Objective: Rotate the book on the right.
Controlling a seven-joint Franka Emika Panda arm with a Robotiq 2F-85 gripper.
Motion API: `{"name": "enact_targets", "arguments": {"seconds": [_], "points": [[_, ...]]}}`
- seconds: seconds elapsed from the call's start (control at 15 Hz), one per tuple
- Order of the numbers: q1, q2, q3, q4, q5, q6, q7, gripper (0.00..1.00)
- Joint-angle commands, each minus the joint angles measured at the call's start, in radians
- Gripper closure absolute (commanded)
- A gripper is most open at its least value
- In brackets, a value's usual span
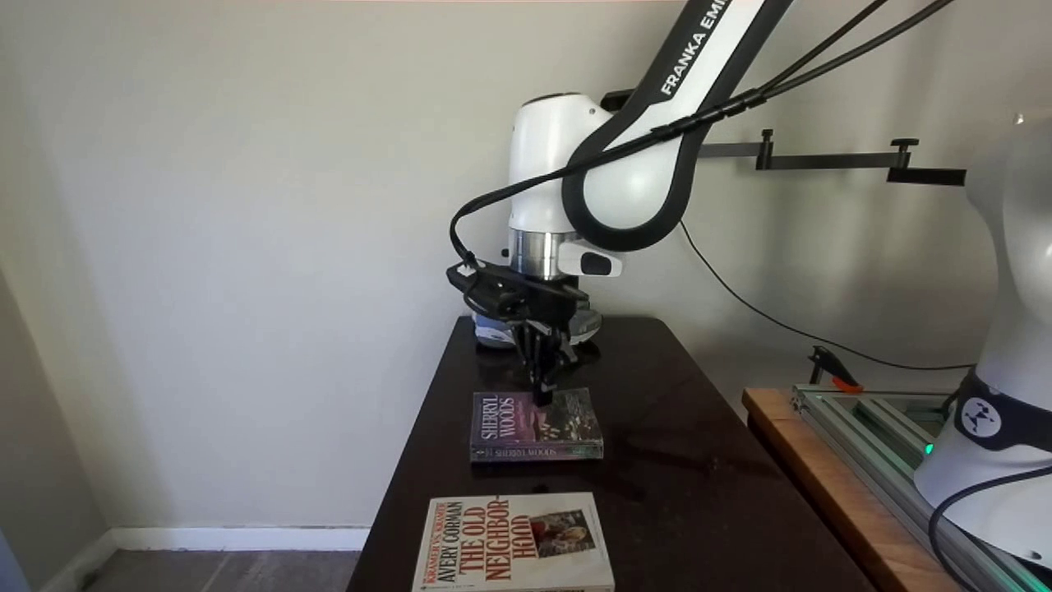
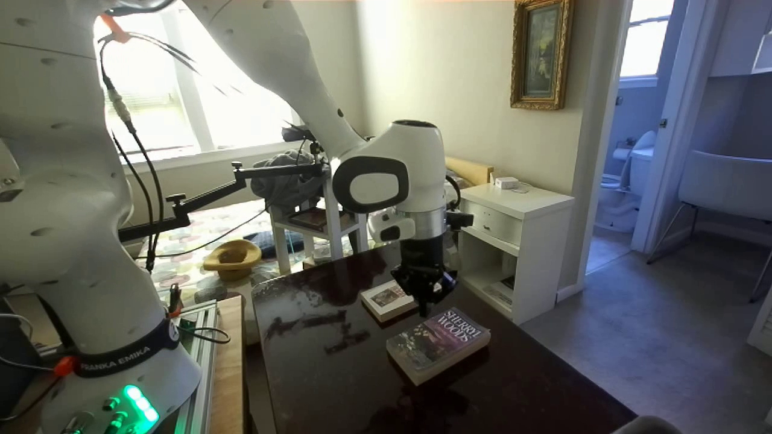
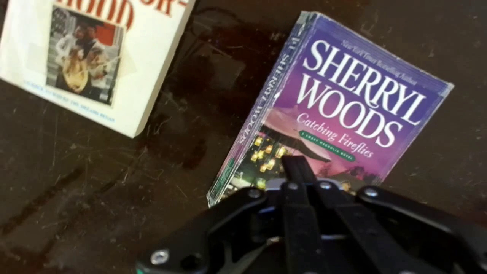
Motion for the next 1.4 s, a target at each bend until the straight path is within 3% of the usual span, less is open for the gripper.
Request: {"name": "enact_targets", "arguments": {"seconds": [0.0,0.33,0.67,1.13,1.2,1.33], "points": [[-0.02,-0.109,0.004,-0.028,-0.11,-0.105,-0.124,1.0],[-0.055,-0.212,0.02,-0.024,-0.263,-0.212,-0.294,1.0],[-0.084,-0.281,0.054,-0.04,-0.34,-0.176,-0.488,1.0],[-0.07,-0.348,0.086,-0.052,-0.123,-0.18,-0.966,1.0],[-0.027,-0.354,0.049,-0.047,-0.077,-0.202,-1.043,1.0],[-0.021,-0.363,0.045,-0.038,-0.012,-0.246,-1.194,1.0]]}}
